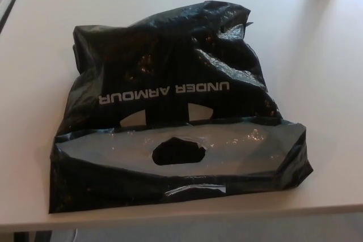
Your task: A plastic bag is kept infront of the robot in the middle of the desk and the robot uses both its hands to grab it from the top and lifts it up and then releases it.
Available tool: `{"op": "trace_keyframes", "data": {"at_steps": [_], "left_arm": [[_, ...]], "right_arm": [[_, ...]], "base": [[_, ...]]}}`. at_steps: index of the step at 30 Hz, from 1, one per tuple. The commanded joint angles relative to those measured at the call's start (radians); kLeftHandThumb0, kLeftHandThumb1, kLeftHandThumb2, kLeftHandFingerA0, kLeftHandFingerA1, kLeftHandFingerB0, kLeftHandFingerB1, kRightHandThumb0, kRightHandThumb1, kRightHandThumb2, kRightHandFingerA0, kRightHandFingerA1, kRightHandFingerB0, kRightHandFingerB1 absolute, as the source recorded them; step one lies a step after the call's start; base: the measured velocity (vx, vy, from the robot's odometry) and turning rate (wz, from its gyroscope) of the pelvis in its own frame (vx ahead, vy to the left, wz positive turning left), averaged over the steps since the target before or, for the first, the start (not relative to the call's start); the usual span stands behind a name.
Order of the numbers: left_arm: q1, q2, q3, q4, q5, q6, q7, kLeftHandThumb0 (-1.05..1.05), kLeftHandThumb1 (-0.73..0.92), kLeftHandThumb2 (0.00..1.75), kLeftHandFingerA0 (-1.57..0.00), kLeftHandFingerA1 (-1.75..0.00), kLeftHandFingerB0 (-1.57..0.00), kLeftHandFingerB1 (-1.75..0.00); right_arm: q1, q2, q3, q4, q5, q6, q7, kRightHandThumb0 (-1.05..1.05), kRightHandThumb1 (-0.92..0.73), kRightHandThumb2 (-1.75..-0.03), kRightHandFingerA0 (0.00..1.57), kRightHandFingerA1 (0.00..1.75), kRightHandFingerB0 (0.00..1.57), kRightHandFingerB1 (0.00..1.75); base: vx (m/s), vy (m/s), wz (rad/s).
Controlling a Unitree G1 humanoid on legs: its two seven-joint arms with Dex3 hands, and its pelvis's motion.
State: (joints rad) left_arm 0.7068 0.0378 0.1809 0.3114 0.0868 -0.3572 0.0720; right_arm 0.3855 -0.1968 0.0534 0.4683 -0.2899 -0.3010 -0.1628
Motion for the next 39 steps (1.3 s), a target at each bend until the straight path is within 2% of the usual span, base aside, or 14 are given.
{"op": "trace_keyframes", "data": {"at_steps": [1, 10, 17, 20, 21, 22, 23, 26, 27, 28, 29, 31, 33, 39], "left_arm": [[0.097, -0.045, 0.065, -0.179, 0.072, -0.283, 0.147, -0.41, 0.26, 0.49, -0.90, -0.48, -0.29, -0.44], [0.064, -0.070, 0.110, -0.110, 0.194, -0.490, 0.275, -0.43, 0.26, 0.50, -0.91, -0.48, -0.32, -0.45], [0.098, -0.069, 0.180, -0.236, 0.397, -0.635, 0.364, -0.57, 0.32, 0.68, -0.64, -0.58, -0.19, -0.48], [0.110, -0.027, 0.204, -0.240, 0.431, -0.666, 0.353, -0.52, 0.38, 0.52, -0.67, -0.46, -0.26, -0.41], [0.126, -0.021, 0.204, -0.261, 0.414, -0.660, 0.325, -0.52, 0.38, 0.52, -0.67, -0.45, -0.28, -0.41], [0.132, -0.019, 0.206, -0.278, 0.409, -0.652, 0.314, -0.53, 0.39, 0.52, -0.65, -0.46, -0.28, -0.41], [0.115, -0.008, 0.221, -0.283, 0.423, -0.658, 0.323, -0.50, 0.39, 0.52, -0.63, -0.45, -0.28, -0.39], [0.074, 0.013, 0.255, -0.285, 0.450, -0.684, 0.343, -0.48, 0.38, 0.52, -0.61, -0.47, -0.26, -0.41], [0.058, 0.018, 0.265, -0.286, 0.459, -0.689, 0.354, -0.54, 0.34, 0.66, -0.59, -0.55, -0.25, -0.47], [0.042, 0.025, 0.275, -0.308, 0.472, -0.677, 0.358, -0.46, 0.39, 0.52, -0.61, -0.48, -0.27, -0.41], [0.033, 0.028, 0.282, -0.323, 0.474, -0.666, 0.356, -0.53, 0.35, 0.67, -0.55, -0.56, -0.24, -0.47], [0.016, 0.028, 0.293, -0.341, 0.471, -0.650, 0.357, -0.44, 0.40, 0.52, -0.54, -0.45, -0.25, -0.38], [-0.016, 0.034, 0.314, -0.358, 0.473, -0.629, 0.371, -0.52, 0.35, 0.67, -0.49, -0.51, -0.19, -0.42], [-0.039, 0.033, 0.329, -0.375, 0.482, -0.563, 0.363, -0.55, 0.35, 0.67, -0.42, -0.45, -0.15, -0.37]], "right_arm": [[0.059, -0.009, -0.049, -0.123, -0.054, -0.292, -0.185, -0.65, -0.57, -0.81, 0.43, 0.52, 0.11, 0.38], [0.077, 0.028, -0.093, -0.061, -0.066, -0.481, -0.283, -0.54, -0.53, -0.73, 0.26, 0.44, 0.08, 0.35], [0.090, 0.021, -0.135, -0.044, -0.164, -0.636, -0.407, -0.45, -0.51, -0.67, 0.23, 0.40, 0.12, 0.35], [0.118, -0.020, -0.137, -0.052, -0.288, -0.594, -0.515, -0.52, -0.50, -0.70, 0.40, 0.47, 0.11, 0.37], [0.125, -0.025, -0.138, -0.046, -0.293, -0.594, -0.520, -0.46, -0.56, -0.57, 0.82, 0.64, 0.14, 0.30], [0.125, -0.030, -0.138, -0.043, -0.300, -0.596, -0.526, -0.46, -0.55, -0.56, 0.83, 0.57, 0.13, 0.30], [0.122, -0.036, -0.139, -0.054, -0.316, -0.593, -0.535, -0.34, -0.36, -0.84, 0.56, 0.64, 0.02, 0.44], [0.118, -0.042, -0.141, -0.083, -0.341, -0.589, -0.547, -0.35, -0.36, -0.83, 0.70, 0.72, 0.02, 0.43], [0.113, -0.045, -0.141, -0.091, -0.352, -0.586, -0.555, -0.30, -0.40, -0.92, 0.79, 0.80, 0.00, 0.47], [0.102, -0.052, -0.143, -0.104, -0.373, -0.586, -0.575, -0.31, -0.40, -0.92, 0.82, 1.03, 0.00, 0.46], [0.097, -0.057, -0.146, -0.118, -0.378, -0.588, -0.574, -0.48, -0.54, -0.58, 0.52, 0.44, 0.12, 0.30], [0.092, -0.064, -0.151, -0.146, -0.357, -0.597, -0.545, -0.54, -0.46, -0.68, 0.29, 0.42, 0.09, 0.35], [0.076, -0.064, -0.156, -0.173, -0.267, -0.624, -0.469, -0.52, -0.47, -0.67, 0.21, 0.39, 0.09, 0.34], [0.030, -0.079, -0.156, -0.198, -0.256, -0.620, -0.431, -0.55, -0.45, -0.69, 0.22, 0.41, 0.08, 0.33]], "base": [[0.00, 0.000, 0.00], [0.00, 0.000, 0.00], [0.00, 0.000, 0.00], [0.00, 0.000, 0.00], [0.00, 0.000, 0.00], [0.00, 0.000, 0.00], [0.00, 0.000, 0.00], [0.00, 0.000, 0.00], [0.00, 0.000, 0.00], [0.00, 0.000, 0.00], [0.00, 0.000, 0.00], [0.00, 0.000, 0.00], [0.00, 0.000, 0.00], [0.00, 0.000, 0.00]]}}
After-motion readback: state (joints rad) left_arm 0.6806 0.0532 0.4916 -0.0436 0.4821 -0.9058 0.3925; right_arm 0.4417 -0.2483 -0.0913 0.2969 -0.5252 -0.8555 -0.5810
